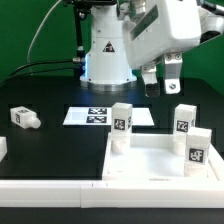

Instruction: Assemble square table

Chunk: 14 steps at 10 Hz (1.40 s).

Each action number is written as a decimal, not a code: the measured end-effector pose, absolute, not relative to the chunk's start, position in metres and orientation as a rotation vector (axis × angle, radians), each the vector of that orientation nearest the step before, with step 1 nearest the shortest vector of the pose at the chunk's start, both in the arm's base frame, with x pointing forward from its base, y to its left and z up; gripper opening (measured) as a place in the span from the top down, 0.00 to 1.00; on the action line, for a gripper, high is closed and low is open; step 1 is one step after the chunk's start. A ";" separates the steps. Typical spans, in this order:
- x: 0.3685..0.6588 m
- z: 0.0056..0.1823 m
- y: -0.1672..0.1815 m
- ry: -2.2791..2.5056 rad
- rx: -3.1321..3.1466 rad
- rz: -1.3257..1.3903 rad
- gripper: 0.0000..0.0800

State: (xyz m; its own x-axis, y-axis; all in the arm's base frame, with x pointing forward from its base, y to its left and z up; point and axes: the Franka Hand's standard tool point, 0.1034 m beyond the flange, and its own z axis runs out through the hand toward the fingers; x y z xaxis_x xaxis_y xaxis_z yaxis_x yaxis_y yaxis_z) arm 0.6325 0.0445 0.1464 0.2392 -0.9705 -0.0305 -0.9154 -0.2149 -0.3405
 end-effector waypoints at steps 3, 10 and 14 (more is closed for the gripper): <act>0.613 0.150 0.012 1.375 -2.528 -0.339 0.19; 0.587 0.148 -0.040 1.279 -2.595 -0.366 0.19; 0.573 0.144 -0.070 1.247 -2.632 -0.387 0.19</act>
Offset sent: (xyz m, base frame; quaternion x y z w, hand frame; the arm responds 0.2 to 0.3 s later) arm -0.0623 -0.0725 0.0137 -0.0107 -0.0587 -0.2453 0.9676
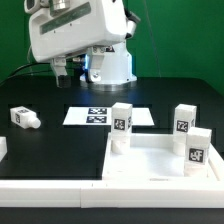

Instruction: Assemble square table

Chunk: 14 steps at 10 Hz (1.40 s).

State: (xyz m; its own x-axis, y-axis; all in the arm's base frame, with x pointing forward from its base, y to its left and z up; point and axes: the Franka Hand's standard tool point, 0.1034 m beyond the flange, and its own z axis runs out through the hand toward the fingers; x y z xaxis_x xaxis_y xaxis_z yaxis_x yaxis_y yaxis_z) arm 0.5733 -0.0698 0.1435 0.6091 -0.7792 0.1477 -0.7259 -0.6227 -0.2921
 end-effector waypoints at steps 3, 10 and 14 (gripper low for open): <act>0.570 0.142 -0.073 0.976 -2.768 -0.392 0.19; 0.546 0.131 -0.094 0.351 -2.973 -0.351 0.19; 0.512 0.115 -0.092 0.013 -3.021 -0.053 0.19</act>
Offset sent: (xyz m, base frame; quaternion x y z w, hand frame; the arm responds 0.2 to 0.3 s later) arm -0.0189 -0.0148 -0.0070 0.0365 -0.1224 -0.2008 0.9713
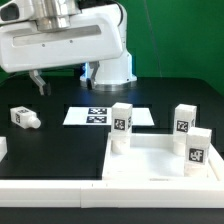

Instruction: Assemble square table

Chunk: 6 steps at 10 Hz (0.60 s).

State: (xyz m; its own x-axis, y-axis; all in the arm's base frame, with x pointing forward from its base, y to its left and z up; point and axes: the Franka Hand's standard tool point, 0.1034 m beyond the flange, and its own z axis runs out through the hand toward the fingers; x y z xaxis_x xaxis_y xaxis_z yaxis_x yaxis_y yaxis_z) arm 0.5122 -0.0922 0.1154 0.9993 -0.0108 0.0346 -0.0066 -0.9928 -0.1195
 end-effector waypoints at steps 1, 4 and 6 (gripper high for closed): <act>0.512 0.115 -0.093 -0.095 -3.023 -0.062 0.19; 0.511 0.113 -0.095 -0.189 -3.021 -0.063 0.19; 0.485 0.093 -0.126 -0.465 -3.044 -0.088 0.19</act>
Offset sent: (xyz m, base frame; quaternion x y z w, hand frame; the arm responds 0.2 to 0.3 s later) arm 0.0000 0.0000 0.0000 0.0000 0.0000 0.0000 1.0000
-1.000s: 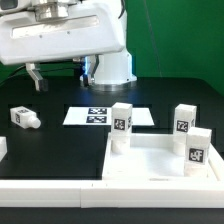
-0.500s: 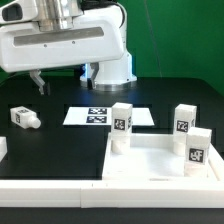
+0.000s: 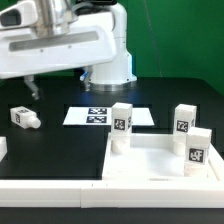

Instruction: Assemble square table

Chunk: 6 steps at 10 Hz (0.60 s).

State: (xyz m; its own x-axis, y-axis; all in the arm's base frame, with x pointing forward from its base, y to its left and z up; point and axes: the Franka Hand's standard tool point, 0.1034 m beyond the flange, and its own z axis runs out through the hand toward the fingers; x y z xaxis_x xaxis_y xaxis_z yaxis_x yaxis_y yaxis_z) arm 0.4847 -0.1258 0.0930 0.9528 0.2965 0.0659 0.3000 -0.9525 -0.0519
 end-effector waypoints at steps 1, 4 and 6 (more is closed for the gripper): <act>0.469 0.083 -0.137 -0.548 -3.062 -0.102 0.19; 0.465 0.080 -0.138 -0.527 -3.077 -0.115 0.19; 0.463 0.079 -0.140 -0.523 -3.078 -0.109 0.19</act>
Offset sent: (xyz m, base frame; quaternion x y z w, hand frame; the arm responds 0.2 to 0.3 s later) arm 0.0000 0.0000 0.0000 0.0000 0.0000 0.0000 1.0000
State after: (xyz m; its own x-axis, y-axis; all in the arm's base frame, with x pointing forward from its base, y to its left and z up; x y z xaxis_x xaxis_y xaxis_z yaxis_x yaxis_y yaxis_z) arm 0.4626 -0.1398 0.0786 0.9415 0.3293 0.0719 0.3305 -0.9438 -0.0058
